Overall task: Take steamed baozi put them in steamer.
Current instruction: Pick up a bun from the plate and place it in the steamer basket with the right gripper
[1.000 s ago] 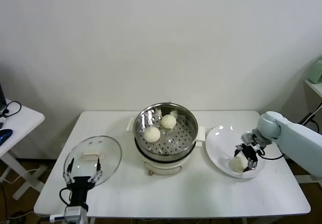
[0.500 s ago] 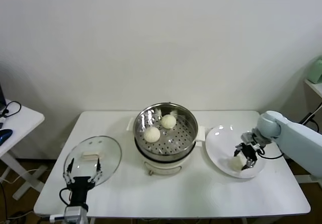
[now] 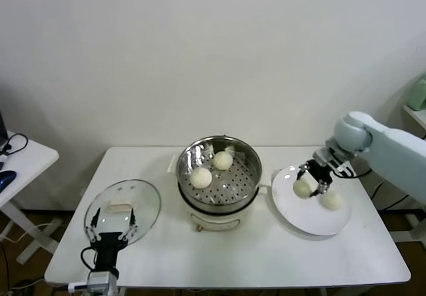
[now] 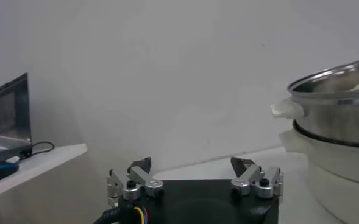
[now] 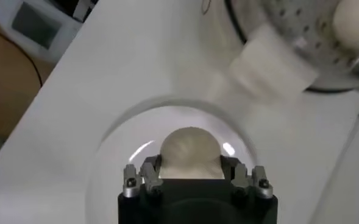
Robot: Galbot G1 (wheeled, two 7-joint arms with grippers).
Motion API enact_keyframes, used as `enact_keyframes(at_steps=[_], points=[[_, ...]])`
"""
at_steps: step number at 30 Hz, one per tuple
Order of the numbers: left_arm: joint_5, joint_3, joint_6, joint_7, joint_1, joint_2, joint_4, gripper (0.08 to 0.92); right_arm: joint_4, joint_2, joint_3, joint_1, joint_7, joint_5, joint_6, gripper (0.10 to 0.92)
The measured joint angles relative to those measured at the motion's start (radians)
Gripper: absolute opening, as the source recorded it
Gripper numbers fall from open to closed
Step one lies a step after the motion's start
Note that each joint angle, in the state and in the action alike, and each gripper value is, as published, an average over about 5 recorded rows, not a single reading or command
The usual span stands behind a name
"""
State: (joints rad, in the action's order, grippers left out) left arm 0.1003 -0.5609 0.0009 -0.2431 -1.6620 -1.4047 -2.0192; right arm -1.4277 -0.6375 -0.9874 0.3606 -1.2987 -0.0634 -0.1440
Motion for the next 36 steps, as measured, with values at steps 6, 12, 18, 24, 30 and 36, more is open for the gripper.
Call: enact_keyframes(at_steps=[6, 12, 18, 24, 30, 36], points=[[0.003, 0.004, -0.001, -0.002, -0.004, -0.003, -0.001, 0.823, -0.111, -0.041, -0.034, 0.125, -0.024, -0.069, -0.069, 0.654], [0.006, 0.005, -0.002, -0.002, -0.01, -0.002, -0.005, 0.823, -0.193, -0.113, -0.058, 0.167, -0.03, -0.172, -0.135, 0.66], [0.005, 0.009, 0.002, -0.002, -0.012, 0.001, -0.006, 0.823, -0.224, -0.203, -0.083, 0.165, -0.03, -0.264, -0.183, 0.654], [0.005, 0.018, 0.008, -0.003, -0.008, 0.001, -0.006, 0.823, -0.214, -0.302, -0.105, 0.145, -0.03, -0.315, -0.214, 0.653], [0.002, 0.02, 0.014, -0.003, -0.012, 0.008, -0.005, 0.823, -0.174, -0.404, -0.119, 0.117, -0.03, -0.342, -0.238, 0.653], [-0.008, 0.018, 0.023, -0.001, -0.011, 0.024, -0.003, 0.823, -0.129, -0.492, -0.125, 0.09, -0.03, -0.35, -0.254, 0.653]])
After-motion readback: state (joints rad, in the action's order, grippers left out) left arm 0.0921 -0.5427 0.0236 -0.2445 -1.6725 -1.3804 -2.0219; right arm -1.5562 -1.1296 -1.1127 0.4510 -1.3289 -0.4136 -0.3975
